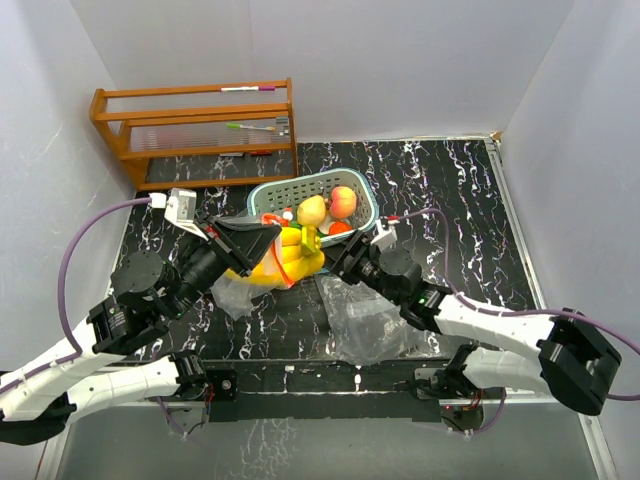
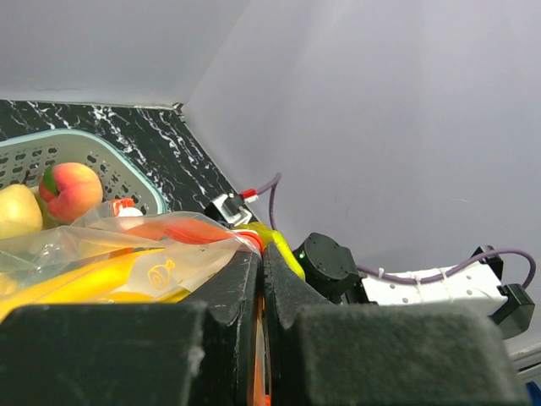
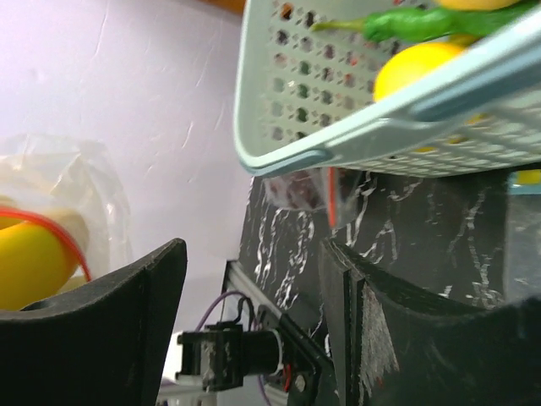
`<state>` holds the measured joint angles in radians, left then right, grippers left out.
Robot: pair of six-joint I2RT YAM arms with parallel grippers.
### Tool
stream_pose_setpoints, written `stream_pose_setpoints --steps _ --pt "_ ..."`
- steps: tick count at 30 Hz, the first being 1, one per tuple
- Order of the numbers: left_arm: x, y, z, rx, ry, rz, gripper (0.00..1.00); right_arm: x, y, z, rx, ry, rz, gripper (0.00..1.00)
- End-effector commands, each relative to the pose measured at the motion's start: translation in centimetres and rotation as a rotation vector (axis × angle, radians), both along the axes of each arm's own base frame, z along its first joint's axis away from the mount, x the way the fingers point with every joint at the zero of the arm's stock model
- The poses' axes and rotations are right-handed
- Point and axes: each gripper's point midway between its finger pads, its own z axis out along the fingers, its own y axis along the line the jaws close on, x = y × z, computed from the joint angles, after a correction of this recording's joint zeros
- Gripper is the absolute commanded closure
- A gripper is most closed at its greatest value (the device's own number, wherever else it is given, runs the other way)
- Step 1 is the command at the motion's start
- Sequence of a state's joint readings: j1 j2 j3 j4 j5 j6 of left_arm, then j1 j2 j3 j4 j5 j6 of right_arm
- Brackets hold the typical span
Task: Place the food in the zip-top bag and seal the zipper
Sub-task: Place the fake fruit in the zipper food storage bag.
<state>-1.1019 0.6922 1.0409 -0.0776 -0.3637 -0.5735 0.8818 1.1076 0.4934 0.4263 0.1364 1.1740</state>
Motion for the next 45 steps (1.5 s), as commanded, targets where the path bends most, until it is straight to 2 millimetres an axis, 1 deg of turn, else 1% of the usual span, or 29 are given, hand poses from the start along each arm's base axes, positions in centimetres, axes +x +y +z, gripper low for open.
stream_pose_setpoints --steps 1,3,7,9,13,15,16,17,18,19,21,22,24,26,28,30,32,37,39,45 --pt "-0.5 0.1 2.0 -0.076 -0.038 -0.023 1.00 -1.1 3.0 7.2 0.129 -0.152 0.161 0.35" --pt "-0.4 -0.1 1.4 -0.067 -0.033 -0.022 1.00 -1.9 3.6 9.0 0.171 -0.206 0.224 0.35" --pt "-0.1 -0.6 -0.4 -0.043 -0.008 -0.022 1.00 -3.5 4.3 11.1 0.218 -0.266 0.300 0.36" --pt "0.0 -0.9 -1.8 -0.021 0.010 -0.023 1.00 -3.9 4.2 11.9 0.211 -0.289 0.302 0.36" --pt "0.3 -1.4 -5.1 0.020 0.062 -0.016 1.00 -4.4 4.0 12.0 0.145 -0.294 0.304 0.36" --pt "0.4 -1.6 -6.3 0.028 0.077 -0.016 1.00 -4.8 4.1 11.3 0.101 -0.283 0.327 0.38" --pt "0.4 -1.5 -6.6 0.028 0.082 -0.014 1.00 -5.0 4.2 10.3 0.067 -0.264 0.336 0.40" --pt "0.4 -1.5 -6.9 0.031 0.089 -0.013 1.00 -5.1 4.2 9.4 0.037 -0.242 0.337 0.44" --pt "0.4 -1.5 -7.5 0.033 0.101 -0.012 1.00 -5.2 4.1 8.1 0.000 -0.213 0.336 0.54" --pt "0.3 -1.4 -7.7 0.030 0.107 -0.012 1.00 -5.3 3.9 6.8 -0.033 -0.182 0.333 0.56" --pt "0.1 -1.3 -8.7 0.026 0.128 -0.014 1.00 -5.7 3.3 4.6 -0.058 -0.139 0.334 0.62" --pt "0.1 -1.2 -9.1 0.021 0.138 -0.015 1.00 -6.0 3.1 3.7 -0.058 -0.126 0.340 0.66" --pt "0.0 -1.2 -9.7 0.007 0.143 -0.019 1.00 -6.5 2.6 2.2 -0.063 -0.096 0.342 0.69" --pt "-0.1 -1.4 -10.3 -0.003 0.156 -0.025 1.00 -6.9 2.1 1.0 -0.070 -0.078 0.340 0.72" --pt "-0.1 -1.8 -10.9 -0.006 0.170 -0.033 1.00 -7.0 1.8 0.6 -0.080 -0.071 0.332 0.74" --pt "-0.1 -2.3 -11.3 -0.007 0.176 -0.047 1.00 -6.9 1.3 0.1 -0.101 -0.058 0.314 0.74" --pt "-0.3 -2.7 -11.3 -0.012 0.175 -0.064 1.00 -6.9 0.8 -0.3 -0.120 -0.052 0.297 0.71" --pt "-0.4 -3.0 -11.3 -0.028 0.185 -0.078 1.00 -7.0 -0.5 -0.6 -0.121 -0.063 0.263 0.52" --pt "-0.4 -3.1 -11.4 -0.026 0.189 -0.078 1.00 -7.1 -0.8 -0.7 -0.116 -0.066 0.257 0.47" --pt "-0.2 -3.5 -10.9 -0.029 0.186 -0.082 1.00 -7.2 -1.0 -2.0 -0.094 -0.044 0.246 0.45"
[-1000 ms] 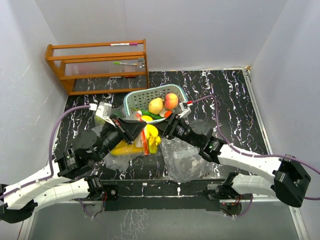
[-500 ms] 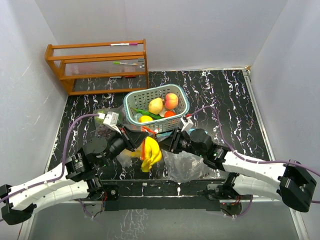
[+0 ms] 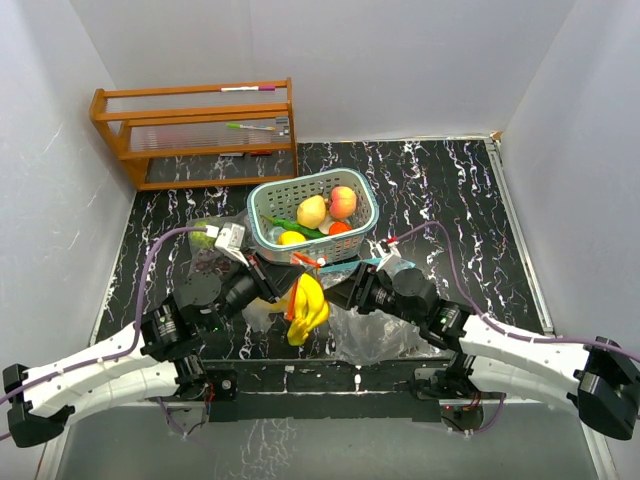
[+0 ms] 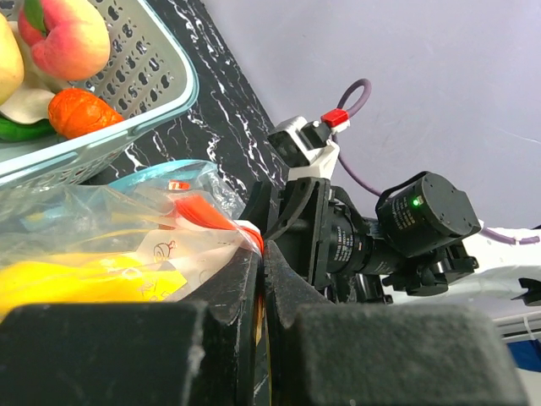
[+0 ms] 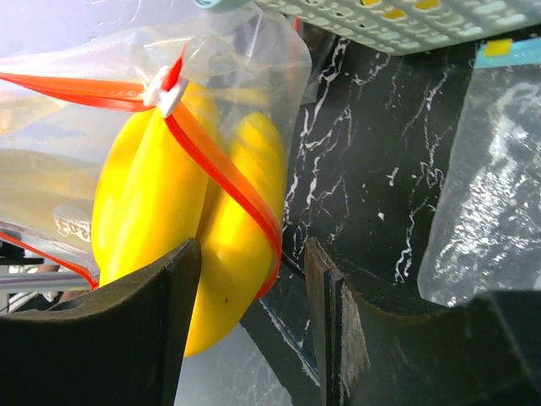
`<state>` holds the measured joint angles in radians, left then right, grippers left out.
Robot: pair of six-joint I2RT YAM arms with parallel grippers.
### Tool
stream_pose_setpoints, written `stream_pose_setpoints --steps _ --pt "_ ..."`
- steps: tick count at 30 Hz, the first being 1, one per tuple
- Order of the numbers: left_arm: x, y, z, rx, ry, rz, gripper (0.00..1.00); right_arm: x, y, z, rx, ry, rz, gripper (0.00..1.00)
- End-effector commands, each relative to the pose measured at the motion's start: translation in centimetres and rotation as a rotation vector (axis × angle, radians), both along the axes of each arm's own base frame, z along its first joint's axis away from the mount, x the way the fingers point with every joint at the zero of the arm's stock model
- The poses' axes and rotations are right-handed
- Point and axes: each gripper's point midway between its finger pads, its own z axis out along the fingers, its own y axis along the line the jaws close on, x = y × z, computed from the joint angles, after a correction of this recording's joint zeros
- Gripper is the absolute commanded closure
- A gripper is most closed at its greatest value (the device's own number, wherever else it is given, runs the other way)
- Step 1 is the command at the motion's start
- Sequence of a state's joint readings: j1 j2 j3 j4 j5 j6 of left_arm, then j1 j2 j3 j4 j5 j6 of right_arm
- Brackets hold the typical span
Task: Place the food in the zip-top bag and seal the zipper
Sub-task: Place the fake fruit in the zipper food storage bag.
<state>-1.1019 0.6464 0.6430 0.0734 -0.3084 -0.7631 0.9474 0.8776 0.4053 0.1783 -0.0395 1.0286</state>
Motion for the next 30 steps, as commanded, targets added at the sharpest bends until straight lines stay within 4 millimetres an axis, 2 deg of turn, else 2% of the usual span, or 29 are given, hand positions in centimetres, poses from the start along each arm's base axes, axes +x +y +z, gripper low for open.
stream_pose_setpoints --steps 1,4,6,14,22,27,28,30 --pt "-0.1 -0.5 2.7 -0.077 -0.032 -0.013 1.00 0.3 0.3 0.8 0.077 -0.024 -0.019 0.45" --pt "-0.1 -0.8 3.1 -0.090 -0.034 -0.022 1.00 0.4 0.3 -0.9 0.080 -0.011 -0.025 0.45" --pt "-0.1 -0.9 3.2 -0.095 -0.033 -0.026 1.00 0.5 0.7 -0.9 0.096 -0.018 -0.017 0.46" --pt "-0.4 -0.6 3.3 -0.119 -0.026 -0.027 1.00 0.5 2.4 1.8 0.190 -0.084 0.035 0.47" --pt "-0.5 -0.2 3.6 -0.141 -0.024 -0.024 1.00 0.8 2.5 3.6 0.245 -0.170 0.017 0.48" --pt "-1.0 -0.7 5.0 -0.171 -0.032 -0.060 1.00 0.6 4.4 4.1 0.273 -0.230 0.082 0.50" --pt "-1.1 -0.7 5.5 -0.181 -0.037 -0.065 1.00 0.6 5.1 5.5 0.305 -0.251 0.096 0.51" --pt "-1.2 -0.5 6.3 -0.201 -0.046 -0.068 1.00 0.3 6.0 6.5 0.338 -0.276 0.121 0.53"
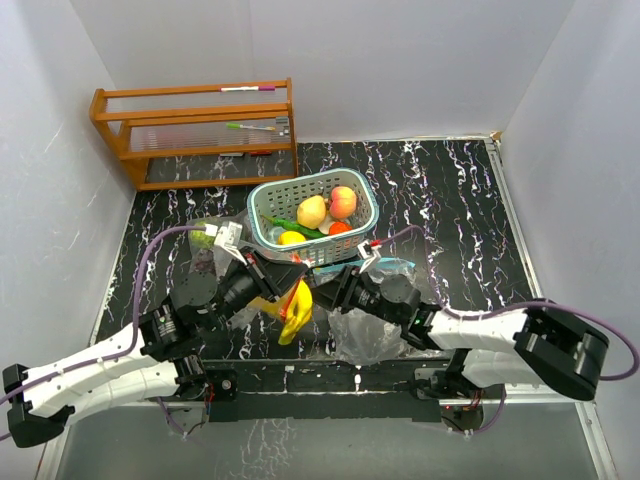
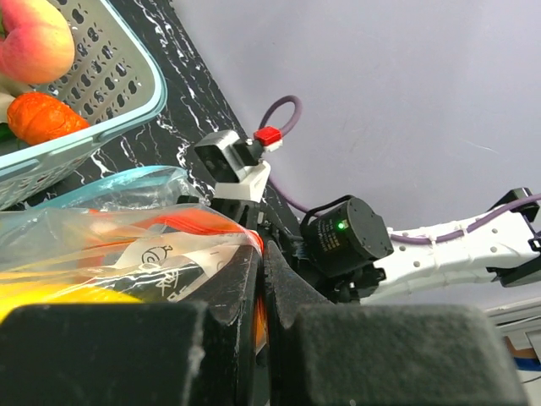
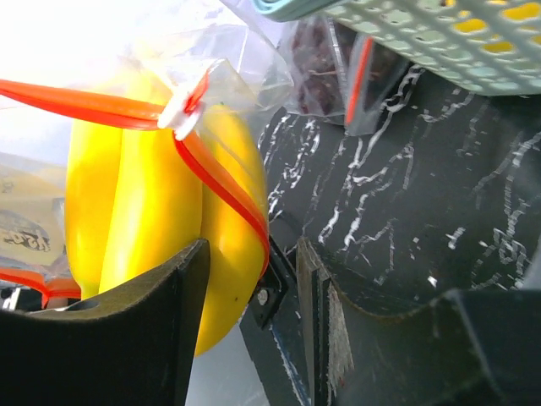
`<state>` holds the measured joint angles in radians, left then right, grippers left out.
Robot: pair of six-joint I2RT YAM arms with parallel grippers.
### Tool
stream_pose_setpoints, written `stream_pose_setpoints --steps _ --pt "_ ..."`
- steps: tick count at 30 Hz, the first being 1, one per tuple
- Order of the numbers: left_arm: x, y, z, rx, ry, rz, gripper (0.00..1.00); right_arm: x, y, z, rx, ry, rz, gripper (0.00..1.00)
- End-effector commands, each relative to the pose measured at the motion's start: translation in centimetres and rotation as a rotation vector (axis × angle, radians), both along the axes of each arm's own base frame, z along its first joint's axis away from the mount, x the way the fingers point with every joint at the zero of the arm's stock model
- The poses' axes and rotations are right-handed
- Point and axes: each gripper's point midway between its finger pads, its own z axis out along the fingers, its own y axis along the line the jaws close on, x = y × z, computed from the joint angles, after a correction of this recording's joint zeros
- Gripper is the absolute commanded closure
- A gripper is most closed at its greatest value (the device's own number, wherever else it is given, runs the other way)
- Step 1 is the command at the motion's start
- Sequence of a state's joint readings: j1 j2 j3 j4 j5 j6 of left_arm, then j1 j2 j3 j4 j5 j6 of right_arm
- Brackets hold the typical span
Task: Place the food in the zip-top bag and seal the zipper
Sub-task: Place the fake fruit in the zipper food storage bag.
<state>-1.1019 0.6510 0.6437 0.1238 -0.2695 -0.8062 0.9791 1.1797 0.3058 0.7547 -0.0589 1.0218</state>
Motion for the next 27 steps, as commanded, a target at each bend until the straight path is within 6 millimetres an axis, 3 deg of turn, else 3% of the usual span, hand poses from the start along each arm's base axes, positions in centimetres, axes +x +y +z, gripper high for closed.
stream_pose_setpoints --steps 1,5,11,16,17,25,27 --pt "-0.8 0.3 5.4 -0.141 -0.060 -0.029 1.00 -0.7 2.7 7.5 0.204 -0.181 0.076 0.53" --pt "-1.2 0.9 6.7 -0.185 -0.066 -0.032 1.00 -1.2 3.4 8.8 0.242 -0.225 0.087 0.62" --pt "-1.7 1.8 8.0 -0.231 -0.082 -0.036 1.00 -0.5 3.7 9.4 0.225 -0.237 0.054 0.92" --pt "-2.0 2.6 9.2 -0.257 -0.104 -0.034 1.00 -0.5 2.7 9.1 0.175 -0.241 0.006 0.92" --pt "-2.1 2.8 9.7 -0.261 -0.113 -0.032 1.00 -0.6 2.3 9.2 0.183 -0.246 0.003 0.91" --pt "-2.6 5.2 13.4 -0.275 -0.186 0.003 1.00 -2.3 -1.1 10.9 0.196 -0.277 -0.040 0.48" --pt "-2.6 5.5 13.9 -0.292 -0.195 0.011 1.00 -2.3 -2.1 9.7 0.174 -0.266 -0.060 0.39"
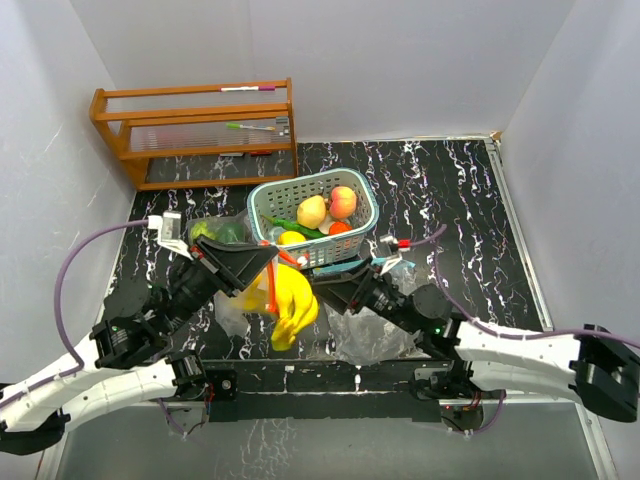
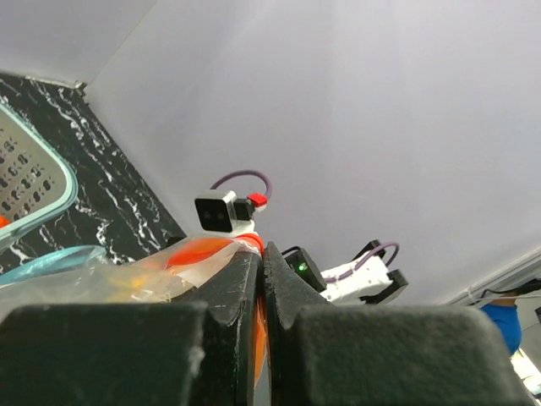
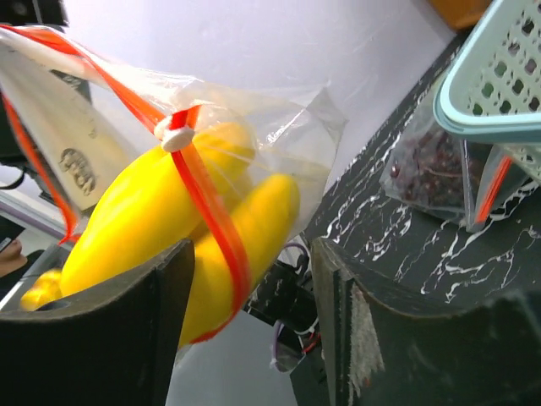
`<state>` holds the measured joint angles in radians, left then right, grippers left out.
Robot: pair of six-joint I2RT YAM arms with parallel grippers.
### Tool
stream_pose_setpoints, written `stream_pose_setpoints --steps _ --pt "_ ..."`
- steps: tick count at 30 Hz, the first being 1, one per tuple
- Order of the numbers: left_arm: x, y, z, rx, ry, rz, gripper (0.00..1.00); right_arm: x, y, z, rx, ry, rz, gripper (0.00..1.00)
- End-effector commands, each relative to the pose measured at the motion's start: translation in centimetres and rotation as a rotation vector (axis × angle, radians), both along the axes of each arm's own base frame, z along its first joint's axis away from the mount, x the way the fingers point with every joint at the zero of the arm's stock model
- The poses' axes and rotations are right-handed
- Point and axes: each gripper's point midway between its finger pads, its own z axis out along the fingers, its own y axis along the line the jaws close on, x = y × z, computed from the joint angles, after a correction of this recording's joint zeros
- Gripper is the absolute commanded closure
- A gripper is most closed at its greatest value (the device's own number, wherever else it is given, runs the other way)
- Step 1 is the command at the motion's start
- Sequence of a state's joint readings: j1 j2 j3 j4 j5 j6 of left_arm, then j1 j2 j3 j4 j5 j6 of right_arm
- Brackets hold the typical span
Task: Place the food in the zip-top bag and seal the zipper
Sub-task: Place the fake fruit in the zipper food storage bag.
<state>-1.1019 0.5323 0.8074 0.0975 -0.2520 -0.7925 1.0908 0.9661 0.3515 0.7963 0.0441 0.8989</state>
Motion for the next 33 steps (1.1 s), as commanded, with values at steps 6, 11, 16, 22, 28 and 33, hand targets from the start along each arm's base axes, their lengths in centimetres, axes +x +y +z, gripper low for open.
stream_pose_setpoints --steps 6,11,16,22,28,33 --pt "-0.4 1.4 5.3 -0.092 -0.105 0.022 1.00 0.2 -2.6 -1.4 -0.021 0.050 -0.085 0.35" --pt "-0.5 0.3 5.7 -0.071 -0.120 -0.006 1.00 0.3 -2.9 -0.9 0.005 0.016 -0.098 0.34" --pt "-0.4 0.3 5.3 -0.078 -0.106 -0.002 1.00 1.6 -2.7 0.6 -0.017 -0.041 -0.161 0.26" --pt "-0.4 0.3 5.4 -0.084 -0.110 -0.004 1.00 1.8 -1.9 0.5 0.009 -0.008 -0.148 0.25" --pt "-0.4 0.1 4.9 -0.074 -0.107 -0.006 1.00 1.4 -0.9 3.1 0.081 -0.021 -0.103 0.26" --pt "-0.1 -0.1 3.7 -0.046 -0.086 0.000 1.00 1.7 -0.8 4.6 0.093 -0.053 -0.114 0.26"
